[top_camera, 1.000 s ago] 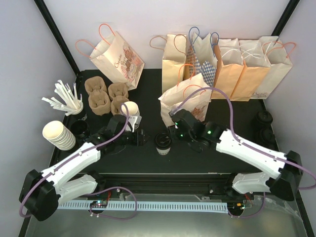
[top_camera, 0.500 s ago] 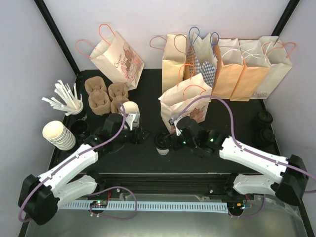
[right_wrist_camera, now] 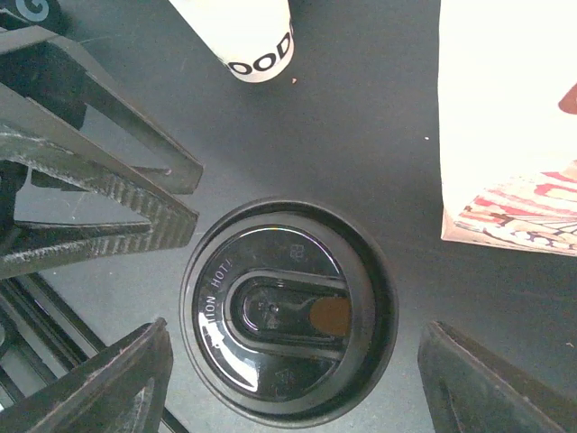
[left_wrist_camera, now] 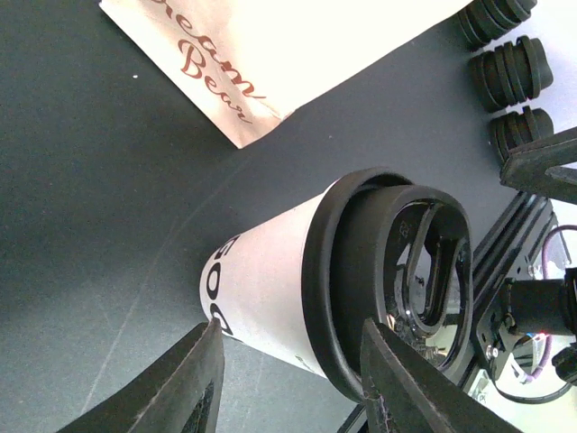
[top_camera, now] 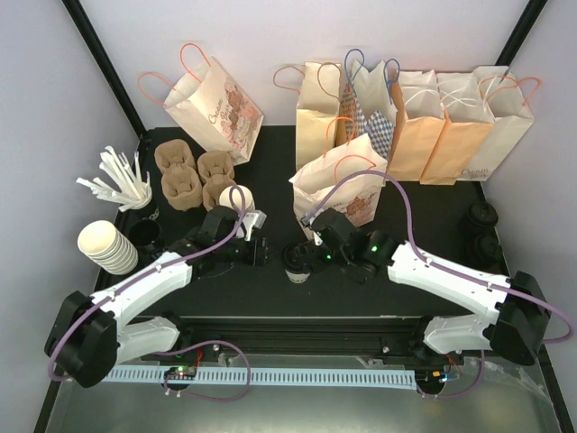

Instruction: Pack the takeout coffee

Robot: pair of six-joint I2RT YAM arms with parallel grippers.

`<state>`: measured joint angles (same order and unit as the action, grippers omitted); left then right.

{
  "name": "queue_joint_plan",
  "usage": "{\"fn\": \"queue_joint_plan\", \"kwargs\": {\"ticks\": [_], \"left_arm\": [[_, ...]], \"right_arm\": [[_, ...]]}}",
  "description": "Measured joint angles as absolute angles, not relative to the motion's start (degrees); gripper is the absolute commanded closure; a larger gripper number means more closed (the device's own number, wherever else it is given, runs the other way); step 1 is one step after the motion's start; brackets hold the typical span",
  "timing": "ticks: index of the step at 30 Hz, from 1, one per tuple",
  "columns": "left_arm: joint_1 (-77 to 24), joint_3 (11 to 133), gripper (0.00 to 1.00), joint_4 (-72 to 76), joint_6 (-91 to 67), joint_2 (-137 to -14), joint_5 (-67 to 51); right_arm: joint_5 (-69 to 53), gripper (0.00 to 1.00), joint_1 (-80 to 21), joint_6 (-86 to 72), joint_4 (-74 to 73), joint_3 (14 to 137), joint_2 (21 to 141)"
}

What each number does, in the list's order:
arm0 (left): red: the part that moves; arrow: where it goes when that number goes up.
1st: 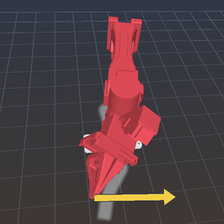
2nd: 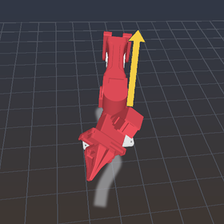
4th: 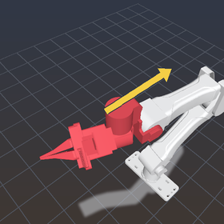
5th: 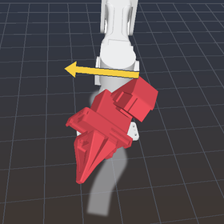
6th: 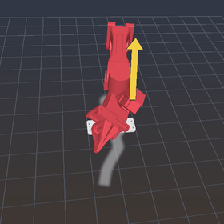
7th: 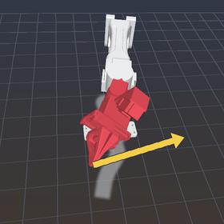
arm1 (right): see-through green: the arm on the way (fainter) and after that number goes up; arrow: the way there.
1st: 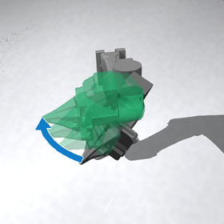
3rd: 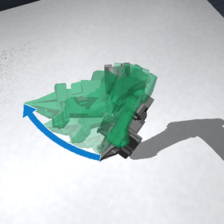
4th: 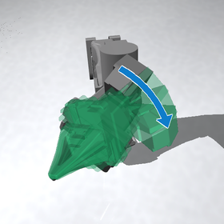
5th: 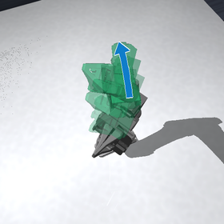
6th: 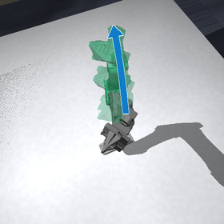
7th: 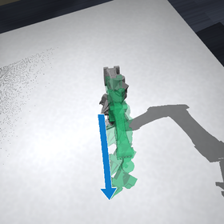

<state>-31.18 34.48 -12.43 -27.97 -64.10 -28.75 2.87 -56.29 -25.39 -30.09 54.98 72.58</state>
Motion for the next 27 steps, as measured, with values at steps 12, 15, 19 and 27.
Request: {"fn": "queue_joint_plan", "kwargs": {"ticks": [12,15,19,27], "left_arm": [[-31.18,35.44,0.58,-11.84,-27.64,-68.01,-30.87],[-31.18,35.46,0.59,-11.46,-27.62,-68.31,-30.89],[-31.14,35.51,0.6,-10.66,-27.59,-69.3,-30.98],[-31.07,35.55,0.62,-9.74,-27.59,-69.89,-31.05]], "right_arm": [[3.22,0.3,-56.53,-24.4,-31.33,57.65,77.97],[3.66,0.31,-56.55,-24.43,-31.35,58.06,79.02],[3.97,0.36,-56.55,-24.53,-31.31,58.35,79.99],[4.12,0.49,-56.47,-25.08,-31.29,58.72,81.54]]}}
